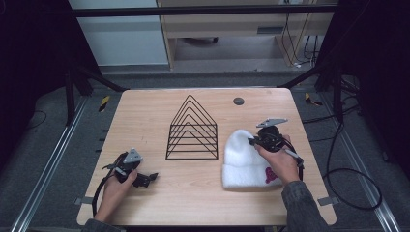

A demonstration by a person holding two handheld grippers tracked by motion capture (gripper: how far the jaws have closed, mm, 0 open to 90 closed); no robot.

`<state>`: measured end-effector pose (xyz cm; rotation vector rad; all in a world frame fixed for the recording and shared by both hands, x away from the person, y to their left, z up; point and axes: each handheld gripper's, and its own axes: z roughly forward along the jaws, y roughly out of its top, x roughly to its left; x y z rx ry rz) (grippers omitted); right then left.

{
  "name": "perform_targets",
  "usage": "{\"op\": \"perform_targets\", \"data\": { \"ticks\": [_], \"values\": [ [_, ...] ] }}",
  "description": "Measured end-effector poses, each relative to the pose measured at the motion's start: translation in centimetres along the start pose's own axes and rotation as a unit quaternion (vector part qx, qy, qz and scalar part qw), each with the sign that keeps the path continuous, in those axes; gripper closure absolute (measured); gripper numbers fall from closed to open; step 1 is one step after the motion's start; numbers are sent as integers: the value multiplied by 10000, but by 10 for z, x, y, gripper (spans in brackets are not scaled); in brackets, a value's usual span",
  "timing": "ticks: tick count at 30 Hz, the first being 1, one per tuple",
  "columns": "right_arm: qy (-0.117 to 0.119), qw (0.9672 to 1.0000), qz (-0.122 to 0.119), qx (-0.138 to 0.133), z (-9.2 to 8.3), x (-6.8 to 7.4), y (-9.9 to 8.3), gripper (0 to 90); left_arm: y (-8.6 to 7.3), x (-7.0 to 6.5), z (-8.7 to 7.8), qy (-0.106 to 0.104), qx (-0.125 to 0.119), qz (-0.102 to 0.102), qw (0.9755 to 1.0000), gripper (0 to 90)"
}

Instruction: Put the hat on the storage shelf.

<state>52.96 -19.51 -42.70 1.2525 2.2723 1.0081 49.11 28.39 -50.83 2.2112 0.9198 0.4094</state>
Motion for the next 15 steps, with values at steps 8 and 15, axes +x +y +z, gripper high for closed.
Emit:
{"op": "perform_targets", "data": {
  "ticks": [8, 15],
  "values": [
    [51, 9992, -194, -336, -28, 14, 9, 830, 0, -1, 0, 16, 1, -10, 10000, 0],
    [130, 9963, -407, -739, -61, 33, 20, 832, 1, -3, 0, -16, -40, -4, 10000, 16]
  ]
}}
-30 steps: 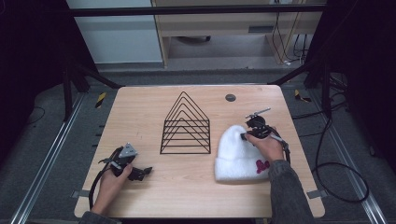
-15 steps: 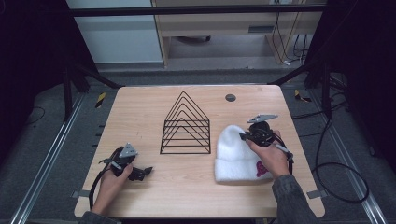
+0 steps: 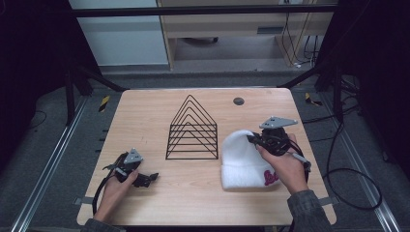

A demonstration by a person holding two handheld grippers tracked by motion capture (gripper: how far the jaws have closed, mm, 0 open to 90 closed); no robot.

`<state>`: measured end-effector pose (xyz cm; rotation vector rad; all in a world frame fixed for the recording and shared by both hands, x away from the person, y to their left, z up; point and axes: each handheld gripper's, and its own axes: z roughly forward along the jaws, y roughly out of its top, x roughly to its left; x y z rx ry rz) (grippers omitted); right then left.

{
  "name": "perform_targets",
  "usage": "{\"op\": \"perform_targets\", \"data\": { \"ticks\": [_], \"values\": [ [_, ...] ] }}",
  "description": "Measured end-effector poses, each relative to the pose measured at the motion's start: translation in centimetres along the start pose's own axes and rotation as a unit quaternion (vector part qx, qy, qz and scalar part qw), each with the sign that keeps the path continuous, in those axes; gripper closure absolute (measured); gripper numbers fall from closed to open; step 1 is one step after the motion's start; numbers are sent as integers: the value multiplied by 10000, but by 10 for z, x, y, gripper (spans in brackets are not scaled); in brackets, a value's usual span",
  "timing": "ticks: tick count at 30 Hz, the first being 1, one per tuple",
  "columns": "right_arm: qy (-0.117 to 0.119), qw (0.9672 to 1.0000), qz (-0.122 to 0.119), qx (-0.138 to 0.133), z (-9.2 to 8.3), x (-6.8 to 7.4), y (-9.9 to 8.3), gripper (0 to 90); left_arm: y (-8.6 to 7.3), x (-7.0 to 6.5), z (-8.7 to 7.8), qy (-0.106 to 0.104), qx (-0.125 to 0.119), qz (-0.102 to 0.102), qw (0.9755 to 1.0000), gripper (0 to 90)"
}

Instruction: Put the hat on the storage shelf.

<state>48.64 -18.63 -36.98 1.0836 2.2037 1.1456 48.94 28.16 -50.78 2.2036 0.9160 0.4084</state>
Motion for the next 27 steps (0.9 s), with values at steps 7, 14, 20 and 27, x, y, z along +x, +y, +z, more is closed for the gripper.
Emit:
{"op": "perform_targets", "data": {
  "ticks": [7, 14, 20, 27],
  "values": [
    [-37, 9994, -197, -281, -28, 14, 14, 832, 18, -5, -14, 346, -625, 273, 9971, 70],
    [59, 9980, -353, -517, -47, 30, 26, 834, 56, -11, -40, 179, -883, 258, 9956, 62],
    [11, 9960, -516, -725, -59, 38, 44, 835, 92, -20, -61, 40, -1135, 382, 9928, 65],
    [-32, 9958, -526, -743, -65, 34, 68, 835, 125, -19, -77, 8, -1406, 344, 9895, 60]
  ]
}}
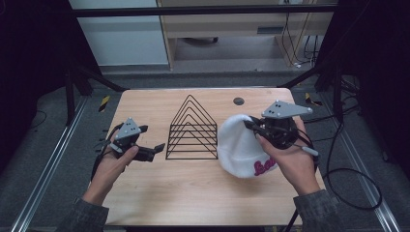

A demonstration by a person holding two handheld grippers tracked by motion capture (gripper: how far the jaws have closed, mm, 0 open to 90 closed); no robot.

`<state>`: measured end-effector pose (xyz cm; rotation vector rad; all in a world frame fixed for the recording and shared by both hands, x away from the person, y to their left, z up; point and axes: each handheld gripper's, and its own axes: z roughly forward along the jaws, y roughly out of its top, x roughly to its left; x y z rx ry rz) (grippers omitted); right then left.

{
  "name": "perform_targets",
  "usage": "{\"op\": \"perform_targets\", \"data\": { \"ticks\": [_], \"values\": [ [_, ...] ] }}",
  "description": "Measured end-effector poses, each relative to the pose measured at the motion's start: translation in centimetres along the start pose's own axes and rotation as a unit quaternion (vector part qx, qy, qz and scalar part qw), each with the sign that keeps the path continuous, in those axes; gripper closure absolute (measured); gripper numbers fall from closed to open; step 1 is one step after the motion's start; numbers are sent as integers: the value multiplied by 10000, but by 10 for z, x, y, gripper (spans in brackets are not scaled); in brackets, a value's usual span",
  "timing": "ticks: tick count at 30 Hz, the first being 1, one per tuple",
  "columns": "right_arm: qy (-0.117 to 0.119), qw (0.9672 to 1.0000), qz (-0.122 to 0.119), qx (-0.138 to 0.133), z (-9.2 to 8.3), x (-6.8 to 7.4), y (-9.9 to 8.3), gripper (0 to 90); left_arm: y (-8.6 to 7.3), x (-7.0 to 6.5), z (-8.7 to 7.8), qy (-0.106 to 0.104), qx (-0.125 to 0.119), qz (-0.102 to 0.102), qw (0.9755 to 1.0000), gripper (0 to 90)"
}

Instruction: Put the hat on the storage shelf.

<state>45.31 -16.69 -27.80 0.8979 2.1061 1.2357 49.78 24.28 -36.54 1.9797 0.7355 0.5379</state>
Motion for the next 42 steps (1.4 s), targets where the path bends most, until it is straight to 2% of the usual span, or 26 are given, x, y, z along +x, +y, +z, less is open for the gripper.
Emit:
{"op": "perform_targets", "data": {
  "ticks": [2, 5, 7, 9, 12, 13, 16, 18, 21, 26, 31, 36, 42],
  "values": [
    [9, 9999, 125, -3, 1, -6, 7, 835, 12, 2, -1, 37, -145, -32, 9999, 55],
    [-79, 9999, 126, -5, 1, -13, 17, 835, 26, 3, -2, -28, -246, -5, 9997, 56],
    [-159, 9998, 117, -92, -1, -17, 28, 834, 33, 3, -2, 41, -179, 103, 9998, 63],
    [-249, 9995, 96, -185, -4, -21, 38, 834, 40, 3, -2, 5, -97, 171, 9998, 82],
    [-355, 9990, 80, -275, -6, -27, 50, 834, 43, 1, -3, -187, -117, 63, 9997, 96],
    [-379, 9988, 92, -284, -6, -28, 53, 835, 44, 0, -4, -204, -98, 93, 9997, 105],
    [-387, 9983, 175, -401, -7, -35, 65, 835, 46, -1, -4, -193, -61, 242, 9995, 120],
    [-374, 9979, 308, -429, -6, -41, 72, 835, 49, -1, -5, -200, -100, 221, 9995, 130],
    [-436, 9973, 306, -511, -6, -44, 82, 835, 54, -1, -4, -187, -152, 174, 9996, 139],
    [-516, 9963, 294, -628, -3, -45, 98, 835, 64, -5, -1, -234, -203, 205, 9993, 147],
    [-505, 9943, 413, -838, 4, -45, 107, 835, 74, -11, 2, -274, -326, 228, 9988, 162],
    [-539, 9936, 380, -916, 13, -43, 116, 836, 80, -15, 4, -323, -419, 218, 9984, 177],
    [-464, 9928, 384, -1033, 15, -37, 126, 836, 82, -22, 10, -380, -382, 292, 9981, 186]
  ]
}}
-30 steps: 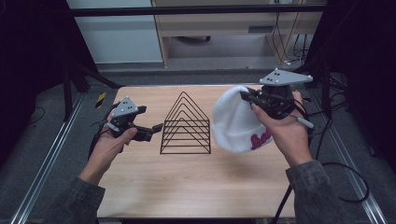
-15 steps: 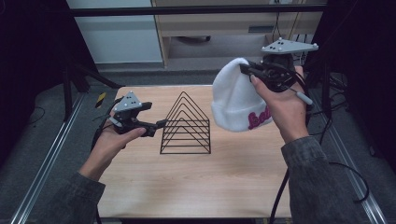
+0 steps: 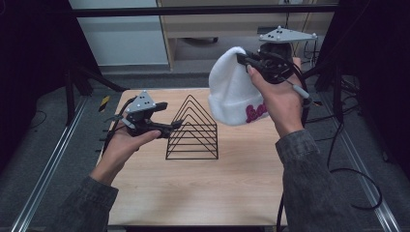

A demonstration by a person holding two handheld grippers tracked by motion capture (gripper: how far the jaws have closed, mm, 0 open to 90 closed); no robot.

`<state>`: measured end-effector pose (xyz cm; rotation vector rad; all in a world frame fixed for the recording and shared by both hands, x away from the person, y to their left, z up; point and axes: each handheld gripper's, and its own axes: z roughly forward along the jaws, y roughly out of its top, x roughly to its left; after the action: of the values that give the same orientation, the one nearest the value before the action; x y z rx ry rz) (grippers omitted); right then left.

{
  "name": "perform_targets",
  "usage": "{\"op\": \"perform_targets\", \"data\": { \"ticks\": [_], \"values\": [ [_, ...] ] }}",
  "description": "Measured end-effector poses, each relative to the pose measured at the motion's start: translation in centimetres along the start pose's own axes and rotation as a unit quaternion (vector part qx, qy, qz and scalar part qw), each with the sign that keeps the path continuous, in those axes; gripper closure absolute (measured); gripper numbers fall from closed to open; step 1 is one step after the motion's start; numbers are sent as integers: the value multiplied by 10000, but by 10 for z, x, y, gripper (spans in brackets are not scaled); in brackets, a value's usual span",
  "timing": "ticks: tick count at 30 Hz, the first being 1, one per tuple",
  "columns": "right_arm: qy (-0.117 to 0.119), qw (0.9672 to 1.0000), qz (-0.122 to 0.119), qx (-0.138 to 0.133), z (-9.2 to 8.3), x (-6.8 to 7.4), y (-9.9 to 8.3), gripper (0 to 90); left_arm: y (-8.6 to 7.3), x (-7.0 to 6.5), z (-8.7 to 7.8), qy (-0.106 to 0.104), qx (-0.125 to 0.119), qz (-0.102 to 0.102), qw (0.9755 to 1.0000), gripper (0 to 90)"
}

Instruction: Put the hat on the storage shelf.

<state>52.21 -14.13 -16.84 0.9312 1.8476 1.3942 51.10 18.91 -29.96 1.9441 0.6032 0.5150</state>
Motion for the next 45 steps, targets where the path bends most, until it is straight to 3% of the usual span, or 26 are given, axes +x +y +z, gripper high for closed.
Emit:
{"op": "perform_targets", "data": {
  "ticks": [4, 14, 18, 23, 26, 27, 30, 32, 34, 38, 45],
  "values": [
    [88, 9999, -43, -88, 1, 8, 7, 835, -1, -3, 3, -37, 107, 62, 9999, 183],
    [423, 9986, -104, -291, 6, 34, 20, 835, 0, -5, 9, -120, 36, -1, 9999, 179],
    [620, 9973, -158, -359, 9, 47, 26, 835, -1, -1, 14, -155, 81, -12, 9998, 170],
    [788, 9958, -244, -387, 13, 62, 29, 835, -5, 8, 21, -28, 129, -77, 9999, 172],
    [870, 9950, -313, -366, 15, 70, 30, 835, -6, 11, 24, -114, 131, -169, 9997, 172],
    [903, 9948, -326, -349, 15, 71, 30, 835, -6, 11, 24, -142, 121, -151, 9997, 190],
    [934, 9942, -422, -312, 18, 75, 28, 835, -5, 10, 25, -224, 119, -263, 9993, 397],
    [912, 9945, -453, -258, 22, 75, 23, 834, -5, 9, 27, -177, 182, -162, 9995, 622],
    [914, 9947, -399, -253, 23, 72, 20, 834, -5, 10, 27, -194, 213, -173, 9994, 726],
    [864, 9954, -316, -255, 21, 61, 16, 834, -4, 9, 23, -101, 181, -129, 9997, 819],
    [711, 9970, -204, -217, 19, 45, 13, 833, 0, 14, 12, 34, 39, -180, 9998, 839]
  ]
}}
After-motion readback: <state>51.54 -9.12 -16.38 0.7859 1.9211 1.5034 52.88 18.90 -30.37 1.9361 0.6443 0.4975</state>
